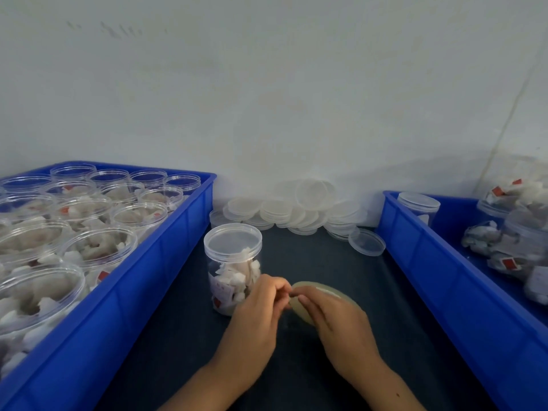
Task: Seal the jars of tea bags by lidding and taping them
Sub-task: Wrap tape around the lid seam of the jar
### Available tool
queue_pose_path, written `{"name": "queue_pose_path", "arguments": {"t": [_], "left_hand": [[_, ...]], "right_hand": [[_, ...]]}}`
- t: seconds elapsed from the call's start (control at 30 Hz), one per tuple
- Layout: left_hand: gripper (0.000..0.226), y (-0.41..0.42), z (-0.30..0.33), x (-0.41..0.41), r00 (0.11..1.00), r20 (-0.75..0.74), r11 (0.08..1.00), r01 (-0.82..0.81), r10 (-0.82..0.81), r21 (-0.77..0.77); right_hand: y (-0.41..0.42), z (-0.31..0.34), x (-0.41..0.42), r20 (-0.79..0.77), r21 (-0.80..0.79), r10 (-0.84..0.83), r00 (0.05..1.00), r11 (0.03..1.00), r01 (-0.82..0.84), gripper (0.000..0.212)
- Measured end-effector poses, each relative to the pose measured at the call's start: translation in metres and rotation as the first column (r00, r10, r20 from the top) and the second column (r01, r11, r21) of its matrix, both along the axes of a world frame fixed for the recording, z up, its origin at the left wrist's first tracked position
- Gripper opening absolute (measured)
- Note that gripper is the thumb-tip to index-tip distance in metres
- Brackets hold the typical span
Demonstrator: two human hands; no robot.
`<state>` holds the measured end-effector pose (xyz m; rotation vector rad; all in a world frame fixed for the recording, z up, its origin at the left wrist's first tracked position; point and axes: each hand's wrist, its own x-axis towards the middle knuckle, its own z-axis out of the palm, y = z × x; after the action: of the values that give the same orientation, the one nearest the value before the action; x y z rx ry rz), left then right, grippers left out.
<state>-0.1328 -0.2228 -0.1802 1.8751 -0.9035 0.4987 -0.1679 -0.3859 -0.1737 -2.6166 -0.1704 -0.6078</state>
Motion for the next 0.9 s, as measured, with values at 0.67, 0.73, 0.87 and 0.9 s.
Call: {"name": "queue_pose_path", "arguments": {"t": [0.67, 0.73, 0.87, 0.9], "left_hand": [[0.013, 0.009, 0.002, 0.009, 0.986, 0.054, 0.987, -0.153, 0.155, -0.044], [0.011, 0.011, 0.005, 0.008, 0.977, 0.140, 0.987, -0.155, 0.160, -0.048], [0.010, 0.016, 0.010, 0.010, 0.936, 0.272, 0.973, -0.231, 0.222, 0.002], [0.010, 0.017, 0.010, 0.011, 0.918, 0.313, 0.964, -0.263, 0.243, 0.024]], "right_hand": [[0.000, 0.001, -0.007, -0.111, -0.110, -0.022, 0.994, 0.994, 0.010, 0.040], [-0.002, 0.002, -0.007, -0.113, -0.123, -0.053, 0.992, 0.992, 0.039, 0.042], [-0.003, 0.001, -0.006, -0.122, -0.055, -0.081, 0.989, 0.996, 0.075, 0.037], [-0.001, 0.001, -0.006, -0.116, 0.018, -0.056, 0.992, 0.998, 0.058, 0.030]]}}
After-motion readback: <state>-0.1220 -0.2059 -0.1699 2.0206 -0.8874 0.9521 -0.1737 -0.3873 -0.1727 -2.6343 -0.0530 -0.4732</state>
